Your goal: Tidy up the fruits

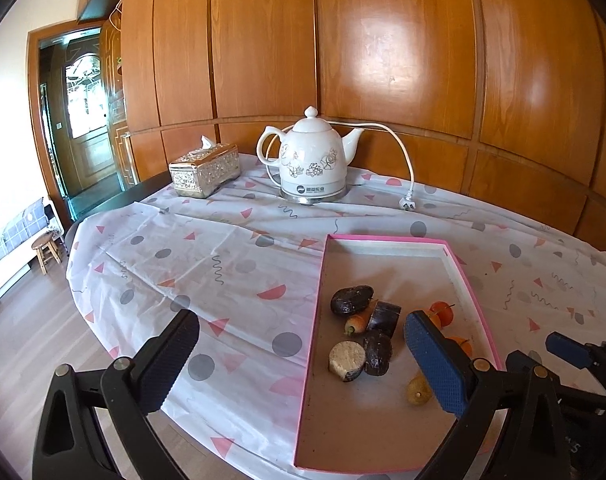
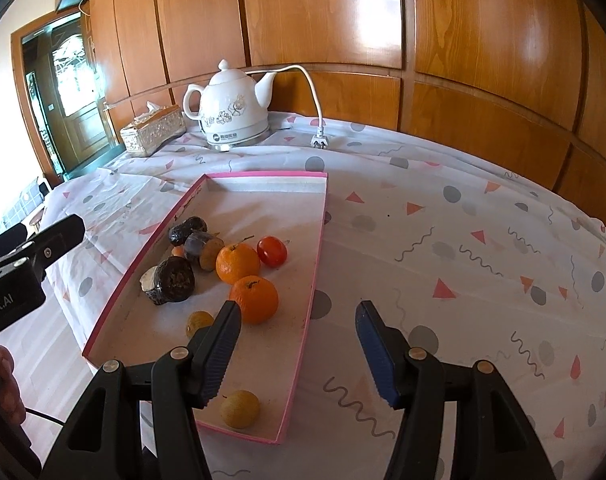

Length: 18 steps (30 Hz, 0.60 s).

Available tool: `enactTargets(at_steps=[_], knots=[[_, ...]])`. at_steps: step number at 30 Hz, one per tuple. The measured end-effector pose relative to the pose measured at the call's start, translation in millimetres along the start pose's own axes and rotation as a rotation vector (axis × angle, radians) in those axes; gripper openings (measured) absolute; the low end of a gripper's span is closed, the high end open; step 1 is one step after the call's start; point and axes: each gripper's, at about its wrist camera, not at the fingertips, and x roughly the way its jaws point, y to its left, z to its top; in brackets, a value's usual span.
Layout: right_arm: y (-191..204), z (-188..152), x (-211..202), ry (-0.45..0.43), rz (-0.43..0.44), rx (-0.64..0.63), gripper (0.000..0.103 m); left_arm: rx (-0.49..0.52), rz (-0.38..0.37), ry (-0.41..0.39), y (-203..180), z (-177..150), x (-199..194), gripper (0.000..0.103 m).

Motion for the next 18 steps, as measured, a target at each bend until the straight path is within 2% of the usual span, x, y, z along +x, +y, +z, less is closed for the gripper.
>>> enactTargets(at_steps=[18], knots=[[5.7,1.1,-2.2,-0.021,-0.012,-0.018,0.060,-0.006,-0.003,0.007,1.1,-1.0,1.1,0.103]])
